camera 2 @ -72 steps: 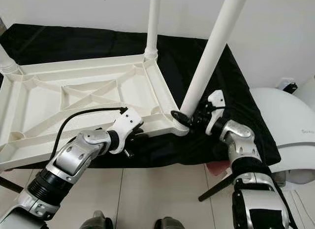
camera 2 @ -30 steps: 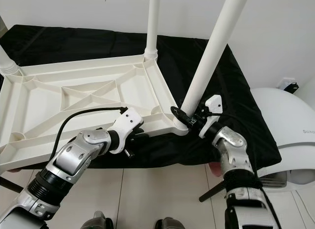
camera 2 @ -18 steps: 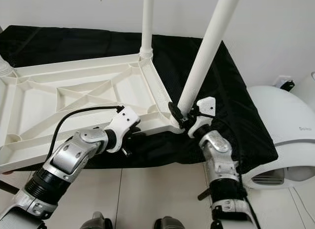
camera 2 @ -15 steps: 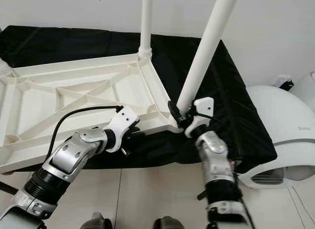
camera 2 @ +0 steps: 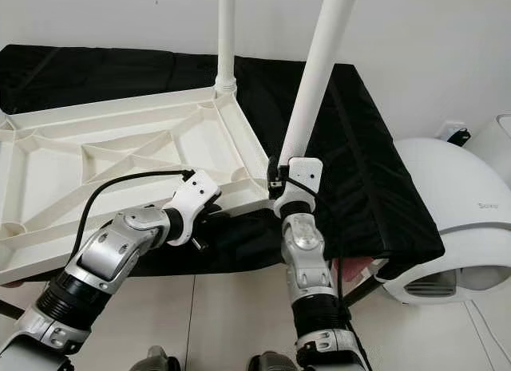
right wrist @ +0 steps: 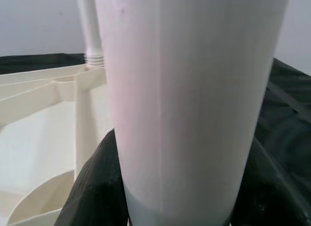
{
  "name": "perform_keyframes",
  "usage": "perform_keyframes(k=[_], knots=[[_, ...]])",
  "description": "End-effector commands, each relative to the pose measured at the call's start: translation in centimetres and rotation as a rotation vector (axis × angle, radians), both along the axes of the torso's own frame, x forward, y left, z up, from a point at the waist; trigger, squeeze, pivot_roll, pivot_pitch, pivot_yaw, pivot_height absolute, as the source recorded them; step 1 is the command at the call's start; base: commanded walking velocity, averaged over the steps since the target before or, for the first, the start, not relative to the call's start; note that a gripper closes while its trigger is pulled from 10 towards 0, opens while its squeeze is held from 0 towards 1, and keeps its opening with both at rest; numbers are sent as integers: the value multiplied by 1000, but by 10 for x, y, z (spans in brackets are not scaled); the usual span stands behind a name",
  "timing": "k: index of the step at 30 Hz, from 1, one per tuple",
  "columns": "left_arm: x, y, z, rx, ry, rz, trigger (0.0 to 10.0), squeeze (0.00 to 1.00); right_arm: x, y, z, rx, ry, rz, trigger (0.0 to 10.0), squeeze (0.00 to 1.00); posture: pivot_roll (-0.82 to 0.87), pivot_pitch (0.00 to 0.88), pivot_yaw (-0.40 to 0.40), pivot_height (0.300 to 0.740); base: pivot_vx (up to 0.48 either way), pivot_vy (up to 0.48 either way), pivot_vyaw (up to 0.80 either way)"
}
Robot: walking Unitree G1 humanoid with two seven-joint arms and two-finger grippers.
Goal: Building children table
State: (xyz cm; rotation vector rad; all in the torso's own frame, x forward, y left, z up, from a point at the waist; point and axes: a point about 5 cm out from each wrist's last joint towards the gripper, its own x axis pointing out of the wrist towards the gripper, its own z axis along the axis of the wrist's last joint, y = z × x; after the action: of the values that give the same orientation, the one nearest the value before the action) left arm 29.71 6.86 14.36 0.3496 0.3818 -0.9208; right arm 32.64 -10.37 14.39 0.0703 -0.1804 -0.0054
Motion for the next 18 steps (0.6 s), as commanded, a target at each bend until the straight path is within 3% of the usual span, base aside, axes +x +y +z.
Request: perform_keyframes(k=[1, 9, 10, 12, 13, 14, 18], knots=[[-12, -20, 5, -33, 4, -123, 10000, 0, 1, 14, -10, 0, 73, 20, 0, 0, 1, 56, -70, 740, 0, 0, 0], [-12, -19, 5, -35, 6, -118, 10000, 0, 1, 9, -13, -16, 103, -13, 0, 0, 0, 63, -70, 740, 0, 0, 0], [-12, -19, 5, -35, 6, -118, 10000, 0, 1, 10, -15, -11, 119, -18, 10000, 0, -3, 63, -68, 740, 0, 0, 0], [-12, -19, 5, -36, 6, -118, 10000, 0, 1, 10, -16, -7, 130, -22, 10000, 0, -3, 63, -68, 740, 0, 0, 0], [-12, -19, 5, -35, 7, -119, 10000, 0, 1, 10, -17, 0, 135, -29, 10000, 369, -2, 63, -68, 740, 0, 0, 0], [-12, -19, 5, -35, 7, -119, 10000, 0, 1, 9, -17, 8, 132, -34, 10000, 1000, -2, 64, -68, 740, 0, 0, 0], [-12, -19, 5, -35, 7, -119, 10000, 0, 2, 6, -16, 9, 122, -40, 10000, 1000, -4, 64, -68, 740, 0, 0, 0]])
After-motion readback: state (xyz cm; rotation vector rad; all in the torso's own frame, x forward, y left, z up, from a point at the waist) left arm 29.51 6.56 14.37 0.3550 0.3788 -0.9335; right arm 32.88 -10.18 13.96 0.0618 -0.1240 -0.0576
